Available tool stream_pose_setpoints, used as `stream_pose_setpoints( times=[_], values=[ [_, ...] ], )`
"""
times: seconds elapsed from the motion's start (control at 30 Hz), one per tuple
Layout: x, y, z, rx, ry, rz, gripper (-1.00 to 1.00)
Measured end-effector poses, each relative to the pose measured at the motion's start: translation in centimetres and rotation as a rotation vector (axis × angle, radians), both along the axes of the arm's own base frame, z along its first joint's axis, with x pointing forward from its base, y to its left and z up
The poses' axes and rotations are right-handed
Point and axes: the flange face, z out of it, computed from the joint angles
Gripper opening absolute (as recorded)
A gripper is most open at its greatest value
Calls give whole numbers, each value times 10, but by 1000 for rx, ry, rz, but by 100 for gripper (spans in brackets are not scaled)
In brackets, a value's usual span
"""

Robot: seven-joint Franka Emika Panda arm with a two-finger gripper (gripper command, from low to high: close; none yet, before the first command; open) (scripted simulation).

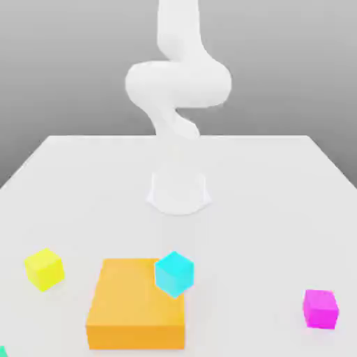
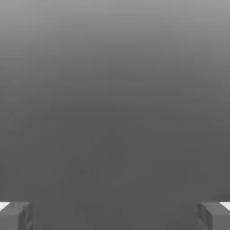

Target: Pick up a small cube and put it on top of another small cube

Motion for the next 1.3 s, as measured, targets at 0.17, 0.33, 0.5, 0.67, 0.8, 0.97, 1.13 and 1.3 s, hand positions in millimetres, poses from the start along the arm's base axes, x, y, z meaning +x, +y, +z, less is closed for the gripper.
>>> stream_pose_setpoints(
  times=[0.17,0.33,0.5,0.67,0.8,0.97,1.13,1.3],
  values=[
    [55,45,-81,-78,127,242,0],
    [87,98,-168,-162,240,476,0],
    [95,152,-260,-257,344,710,0],
    [76,210,-354,-370,438,966,0],
    [57,229,-427,-460,515,1133,0],
    [35,243,-506,-538,570,1273,0],
    [33,243,-543,-540,573,1279,-100],
    [33,243,-544,-541,574,1280,-100]
  ],
)
